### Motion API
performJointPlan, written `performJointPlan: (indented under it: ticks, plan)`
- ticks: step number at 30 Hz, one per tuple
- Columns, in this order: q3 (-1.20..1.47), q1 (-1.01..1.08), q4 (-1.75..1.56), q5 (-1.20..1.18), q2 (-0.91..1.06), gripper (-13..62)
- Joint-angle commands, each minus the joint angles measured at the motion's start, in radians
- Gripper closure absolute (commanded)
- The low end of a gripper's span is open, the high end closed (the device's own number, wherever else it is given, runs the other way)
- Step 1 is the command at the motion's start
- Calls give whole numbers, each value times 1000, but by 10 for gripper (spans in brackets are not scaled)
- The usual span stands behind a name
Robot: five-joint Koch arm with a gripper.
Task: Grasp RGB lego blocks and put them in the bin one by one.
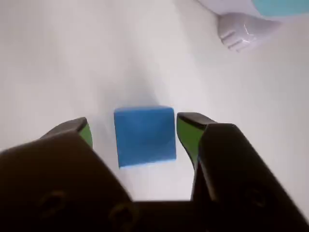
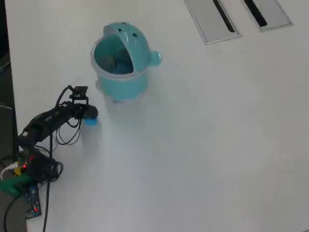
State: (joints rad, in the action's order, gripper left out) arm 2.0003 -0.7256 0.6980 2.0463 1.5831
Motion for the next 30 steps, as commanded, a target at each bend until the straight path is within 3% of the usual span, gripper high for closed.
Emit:
performJointPlan:
  ticks: [1, 17, 30]
  plan:
    - [-32, 5, -40, 14, 2, 180]
    - [-12, 21, -81, 58, -72, 190]
    - [11, 28, -118, 104, -106, 316]
